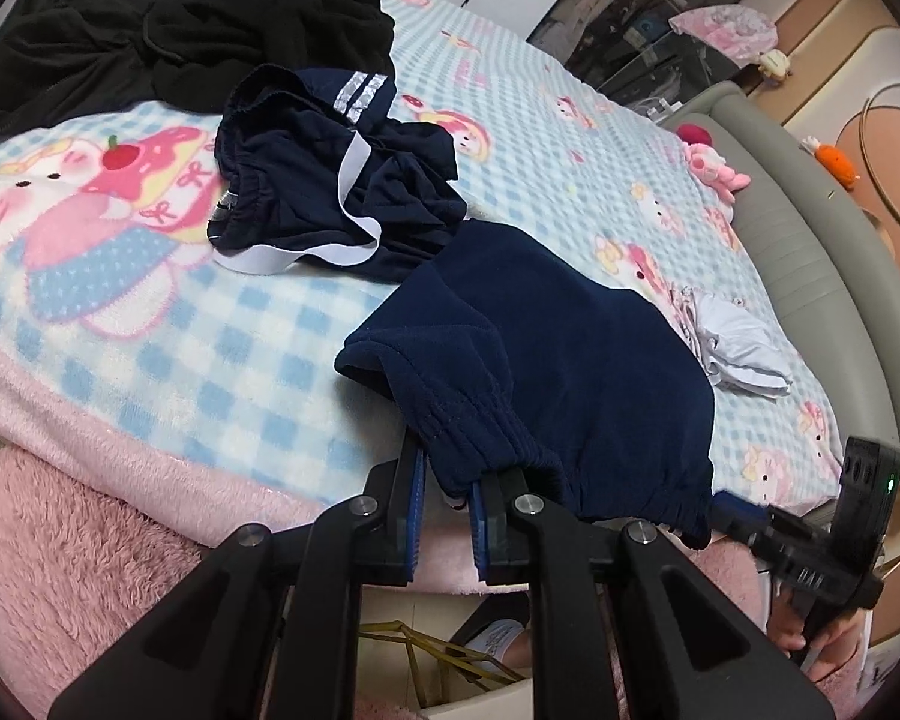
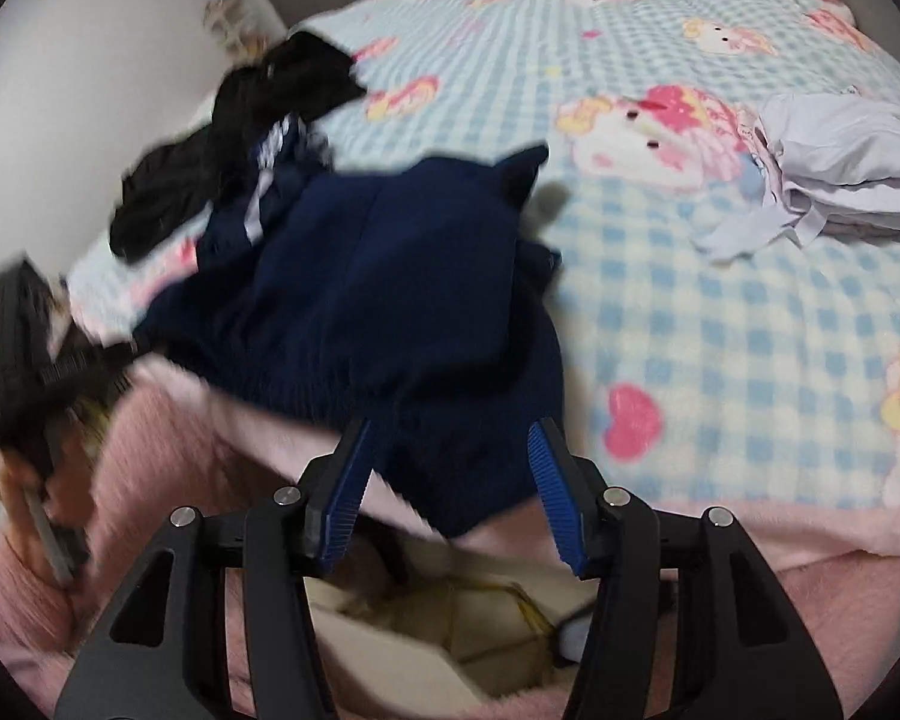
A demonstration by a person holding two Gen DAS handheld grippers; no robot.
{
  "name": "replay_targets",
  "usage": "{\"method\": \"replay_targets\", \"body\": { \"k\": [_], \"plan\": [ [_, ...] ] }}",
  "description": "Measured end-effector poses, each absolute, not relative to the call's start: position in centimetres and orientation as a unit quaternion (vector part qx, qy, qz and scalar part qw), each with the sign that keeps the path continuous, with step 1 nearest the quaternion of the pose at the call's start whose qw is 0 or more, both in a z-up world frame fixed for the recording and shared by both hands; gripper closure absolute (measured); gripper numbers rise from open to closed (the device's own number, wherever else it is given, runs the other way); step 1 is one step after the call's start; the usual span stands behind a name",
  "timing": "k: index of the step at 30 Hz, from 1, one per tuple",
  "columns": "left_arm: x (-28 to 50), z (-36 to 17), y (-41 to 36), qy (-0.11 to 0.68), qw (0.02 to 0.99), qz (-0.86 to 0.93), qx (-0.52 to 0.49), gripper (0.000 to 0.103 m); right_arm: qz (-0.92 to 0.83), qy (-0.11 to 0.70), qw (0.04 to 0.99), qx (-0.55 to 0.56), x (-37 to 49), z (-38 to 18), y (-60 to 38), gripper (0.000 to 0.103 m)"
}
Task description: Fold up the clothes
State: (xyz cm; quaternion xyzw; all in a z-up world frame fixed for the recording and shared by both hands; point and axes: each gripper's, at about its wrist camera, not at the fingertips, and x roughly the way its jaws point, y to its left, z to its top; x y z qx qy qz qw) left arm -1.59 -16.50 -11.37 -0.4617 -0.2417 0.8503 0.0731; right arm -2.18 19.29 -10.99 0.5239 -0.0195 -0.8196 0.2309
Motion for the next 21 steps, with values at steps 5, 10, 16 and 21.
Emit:
{"method": "replay_targets", "body": {
  "k": [5, 10, 16, 21],
  "plan": [
    [-1.7, -11.7, -16.5, -0.244, 0.071, 0.848, -0.465, 0.089, -0.81, 0.073, 0.201, 0.547, -1.2, -13.6, 17.3, 0.046],
    [-1.5, -11.8, -16.6, -0.241, 0.071, 0.848, -0.467, 0.087, -0.813, 0.131, 0.179, 0.539, -1.0, -14.9, 16.0, 0.046],
    [-1.3, -12.3, -16.8, -0.245, 0.065, 0.845, -0.471, 0.079, -0.79, 0.163, 0.179, 0.564, -0.4, -16.8, 16.0, 0.046],
    [-2.0, -12.9, -16.3, -0.239, 0.071, 0.842, -0.478, 0.062, -0.83, 0.123, 0.134, 0.527, -1.1, -15.6, 17.4, 0.048]
  ]
}}
